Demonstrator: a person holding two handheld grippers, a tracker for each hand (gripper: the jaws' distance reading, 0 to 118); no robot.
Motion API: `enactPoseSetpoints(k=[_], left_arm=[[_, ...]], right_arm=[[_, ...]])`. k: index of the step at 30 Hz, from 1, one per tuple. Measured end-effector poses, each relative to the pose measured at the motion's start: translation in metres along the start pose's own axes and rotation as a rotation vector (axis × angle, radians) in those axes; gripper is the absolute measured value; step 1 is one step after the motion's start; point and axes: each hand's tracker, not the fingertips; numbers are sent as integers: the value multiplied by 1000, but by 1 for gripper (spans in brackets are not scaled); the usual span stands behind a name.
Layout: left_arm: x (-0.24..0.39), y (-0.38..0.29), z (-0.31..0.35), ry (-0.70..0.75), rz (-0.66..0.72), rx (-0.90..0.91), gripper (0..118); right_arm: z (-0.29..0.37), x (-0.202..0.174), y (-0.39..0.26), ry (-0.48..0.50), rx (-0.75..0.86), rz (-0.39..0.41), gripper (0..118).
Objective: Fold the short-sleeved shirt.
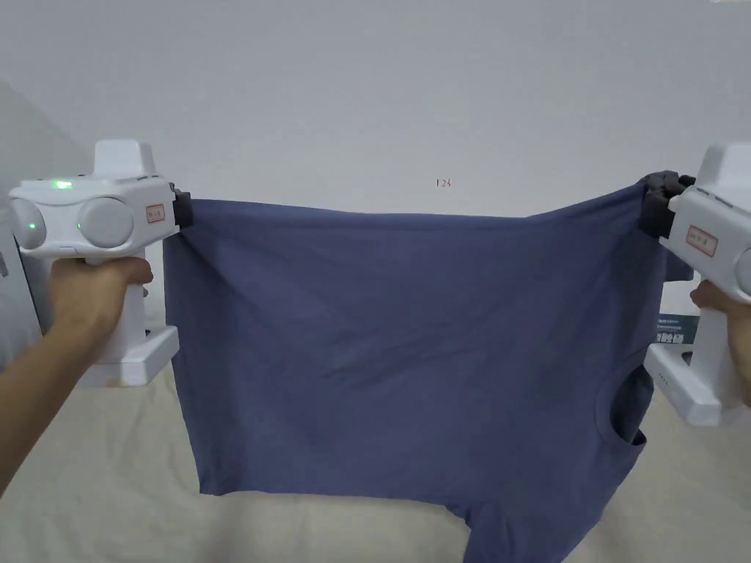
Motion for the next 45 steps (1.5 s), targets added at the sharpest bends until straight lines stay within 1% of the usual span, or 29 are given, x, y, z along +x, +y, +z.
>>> enactPoseSetpoints(k=[2, 6, 8, 12, 16, 18, 20, 22, 23, 29, 32, 34, 38, 41, 42, 45], left_arm=[[4, -25, -19, -1, -10, -31, 3], [0, -84, -39, -8, -19, -129, 3], [-1, -112, -41, -14, -16, -167, 3], [-7, -167, -26, -24, -25, -259, 3], [-17, -217, 6, -40, -14, -321, 3], [-20, -239, 34, -44, 7, -356, 3], [-28, -261, 58, -38, 17, -399, 3], [-36, -285, 81, -39, 29, -482, 3], [-40, -295, 93, -38, 31, -484, 3], [-52, -345, 180, -7, 45, -591, 3], [-59, -365, 216, -5, 48, -629, 3], [-72, -385, 225, -1, 46, -649, 3], [-67, -394, 267, 13, 44, -685, 3], [-67, -403, 284, 25, 45, -714, 3], [-66, -407, 288, 31, 44, -722, 3], [-69, -429, 284, 50, 28, -765, 3]], right_arm=[[-7, 0, -25, 8, -43, -1, 3], [-13, 0, -84, 16, -147, -35, 3], [-10, 0, -114, 27, -209, -63, 3], [9, 0, -169, 37, -292, -76, 3], [46, 3, -213, 58, -386, -111, 3], [69, 3, -230, 87, -441, -126, 3], [95, 5, -243, 109, -468, -144, 3], [126, 3, -256, 123, -498, -149, 3], [137, 9, -264, 125, -512, -152, 3], [226, 15, -297, 138, -589, -202, 3], [267, 17, -311, 128, -619, -220, 3], [289, 19, -318, 126, -634, -230, 3], [328, 19, -334, 119, -677, -245, 3], [345, 15, -352, 112, -739, -235, 3], [349, 15, -359, 104, -753, -244, 3], [355, 11, -381, 66, -811, -249, 3]])
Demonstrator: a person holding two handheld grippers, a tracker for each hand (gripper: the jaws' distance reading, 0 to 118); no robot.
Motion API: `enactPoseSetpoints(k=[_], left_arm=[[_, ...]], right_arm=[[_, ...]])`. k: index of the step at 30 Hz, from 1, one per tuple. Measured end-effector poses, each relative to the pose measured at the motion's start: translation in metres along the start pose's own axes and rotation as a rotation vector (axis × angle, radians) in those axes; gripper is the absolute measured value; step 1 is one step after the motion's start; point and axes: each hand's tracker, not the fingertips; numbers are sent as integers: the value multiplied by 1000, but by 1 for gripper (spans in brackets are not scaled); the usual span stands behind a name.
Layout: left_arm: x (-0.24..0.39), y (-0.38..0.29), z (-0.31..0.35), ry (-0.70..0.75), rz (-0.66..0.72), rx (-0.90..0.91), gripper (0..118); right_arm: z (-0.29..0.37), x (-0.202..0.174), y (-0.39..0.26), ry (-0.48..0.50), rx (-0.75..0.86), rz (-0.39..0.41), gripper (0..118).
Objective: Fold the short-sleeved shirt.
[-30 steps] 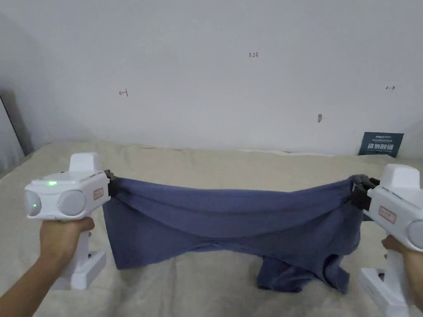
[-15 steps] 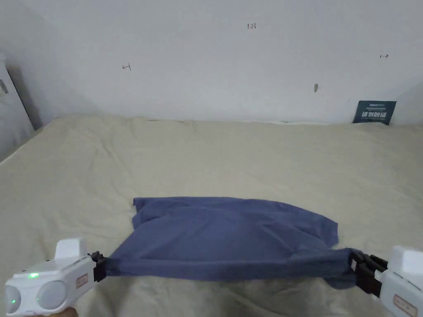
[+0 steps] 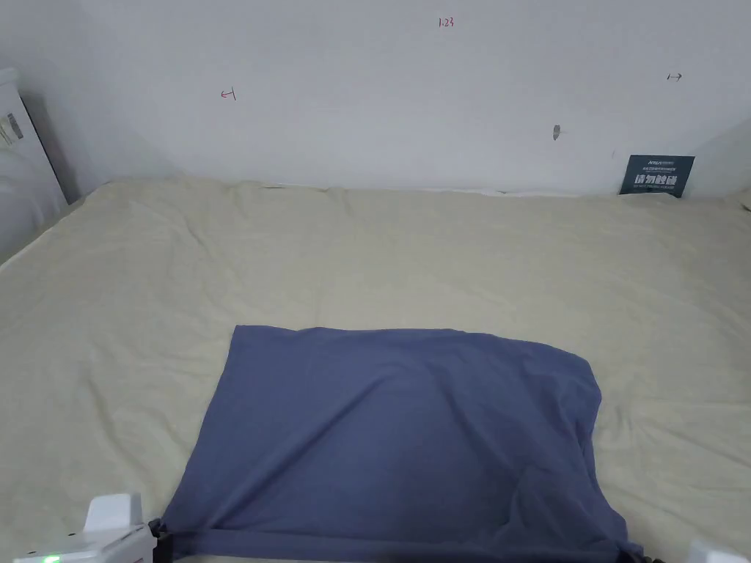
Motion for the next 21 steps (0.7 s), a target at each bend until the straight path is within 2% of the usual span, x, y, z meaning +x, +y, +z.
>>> enactPoseSetpoints(k=[4, 8, 10, 11, 12, 13, 14, 15, 16, 17, 21], left_arm=[[-4, -12, -28, 22, -13, -63, 3], [9, -10, -23, 39, -9, -77, 4], [12, -6, -18, 49, 6, -80, 17], [13, -3, -16, 48, 19, -89, 38], [16, 2, -5, 42, 35, -92, 60], [18, 7, 2, 28, 56, -84, 80], [20, 14, 11, 3, 81, -53, 102], [23, 21, 21, -17, 102, 0, 110], [21, 21, 20, -33, 112, 62, 112], [25, 30, 30, -46, 114, 117, 111], [52, 76, 88, -87, 47, 336, 111]], right_arm=[[-28, 4, -17, -47, -96, -54, 3], [-45, 2, -23, -93, -158, -62, 3], [-39, -7, -19, -110, -148, -46, 4], [-36, -9, -15, -108, -143, -34, 7], [-32, -13, -9, -107, -135, -24, 18], [-27, -17, 0, -116, -114, -11, 40], [-19, -24, 10, -123, -89, 17, 74], [-12, -29, 20, -109, -52, 45, 93], [-4, -35, 32, -98, -4, 67, 102], [4, -41, 44, -101, 47, 82, 104], [43, -72, 96, -86, 260, 145, 104]])
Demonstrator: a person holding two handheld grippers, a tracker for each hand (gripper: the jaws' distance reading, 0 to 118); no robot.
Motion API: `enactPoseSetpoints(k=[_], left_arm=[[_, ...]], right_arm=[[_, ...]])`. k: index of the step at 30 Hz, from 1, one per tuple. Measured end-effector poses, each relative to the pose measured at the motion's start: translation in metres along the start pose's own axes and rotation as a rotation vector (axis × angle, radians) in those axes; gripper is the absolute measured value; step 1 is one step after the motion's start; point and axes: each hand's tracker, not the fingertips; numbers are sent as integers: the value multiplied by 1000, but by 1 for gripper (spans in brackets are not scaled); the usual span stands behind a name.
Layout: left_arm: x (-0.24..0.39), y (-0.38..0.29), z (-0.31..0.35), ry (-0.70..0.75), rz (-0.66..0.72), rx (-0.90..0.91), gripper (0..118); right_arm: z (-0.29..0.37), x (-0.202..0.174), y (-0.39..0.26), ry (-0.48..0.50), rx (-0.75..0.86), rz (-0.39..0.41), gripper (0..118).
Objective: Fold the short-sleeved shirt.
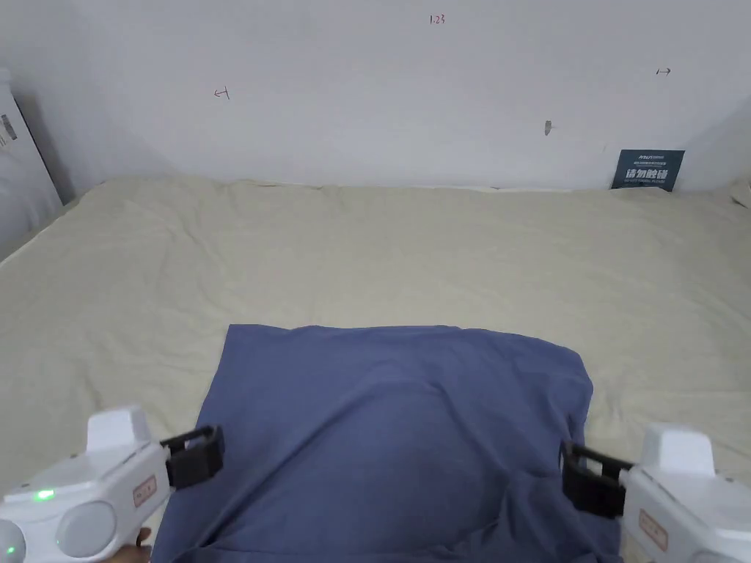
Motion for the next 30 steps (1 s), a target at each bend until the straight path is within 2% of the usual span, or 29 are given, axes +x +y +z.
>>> enactPoseSetpoints(k=[4, 7, 9, 10, 11, 13, 14, 15, 16, 18, 25, 30], left_arm=[[24, 33, 17, 2, -90, 212, 110], [34, 46, 22, -12, -110, 328, 101], [41, 52, 25, -16, -110, 366, 83], [44, 53, 27, -26, -118, 390, 69], [47, 53, 25, -31, -124, 408, 56], [51, 53, 25, -29, -145, 427, 40], [52, 52, 23, -27, -150, 432, 3], [54, 48, 25, -30, -158, 430, 1], [52, 47, 25, -48, -158, 425, 0], [50, 45, 24, -68, -143, 413, 0], [44, 44, 20, -52, -134, 379, 0], [19, 25, 0, -28, -158, 186, 0]], right_arm=[[27, -22, 48, -25, 193, 32, 104], [41, -35, 69, -42, 301, 46, 104], [46, -41, 75, -51, 355, 61, 95], [48, -44, 77, -56, 368, 71, 84], [50, -47, 78, -60, 387, 82, 80], [51, -52, 79, -69, 403, 92, 68], [51, -54, 79, -79, 412, 100, 35], [50, -55, 79, -81, 414, 103, 9], [52, -56, 77, -89, 434, 111, 2], [50, -54, 78, -62, 419, 110, 1], [45, -53, 75, -70, 411, 112, 1], [40, -51, 71, -55, 386, 101, 1]])
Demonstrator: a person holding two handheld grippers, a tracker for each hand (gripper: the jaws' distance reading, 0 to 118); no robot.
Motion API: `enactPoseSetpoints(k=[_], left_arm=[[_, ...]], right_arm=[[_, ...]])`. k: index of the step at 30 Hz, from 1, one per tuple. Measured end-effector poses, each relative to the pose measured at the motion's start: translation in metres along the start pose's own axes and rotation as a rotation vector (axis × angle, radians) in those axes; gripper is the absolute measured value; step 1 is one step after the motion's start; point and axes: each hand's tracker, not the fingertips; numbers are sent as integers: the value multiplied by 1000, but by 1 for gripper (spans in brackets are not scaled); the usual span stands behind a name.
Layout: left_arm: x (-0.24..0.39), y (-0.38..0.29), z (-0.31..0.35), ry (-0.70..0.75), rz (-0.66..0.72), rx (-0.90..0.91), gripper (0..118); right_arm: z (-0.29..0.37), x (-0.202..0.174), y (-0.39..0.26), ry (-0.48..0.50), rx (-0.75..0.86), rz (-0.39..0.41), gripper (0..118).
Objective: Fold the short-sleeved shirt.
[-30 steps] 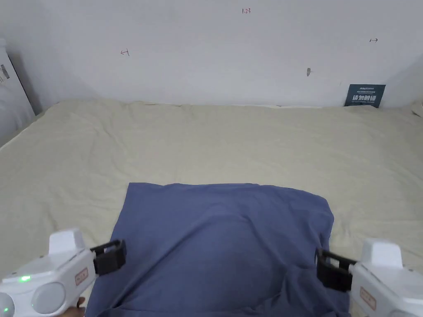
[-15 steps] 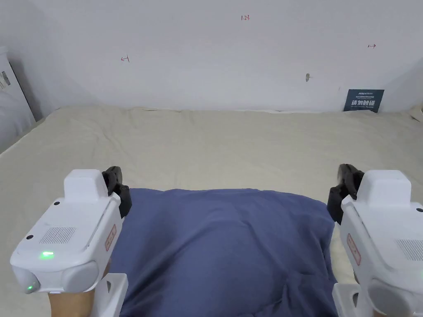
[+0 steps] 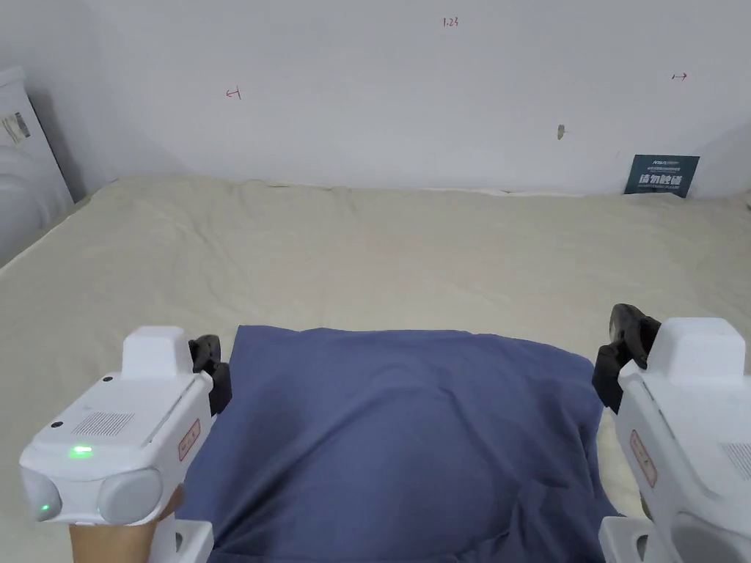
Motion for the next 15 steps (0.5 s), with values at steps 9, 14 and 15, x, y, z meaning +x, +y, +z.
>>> enactPoseSetpoints(k=[9, 14, 15], left_arm=[[-63, -78, -3, 23, 88, -297, 49], [-72, -120, -7, 39, 125, -493, 118], [-71, -127, -7, 52, 117, -502, 117]], right_arm=[[-6, -7, -15, 20, -53, -20, 1], [-11, -15, -26, 41, -89, -20, 1], [-11, -17, -27, 45, -97, -19, 1]])
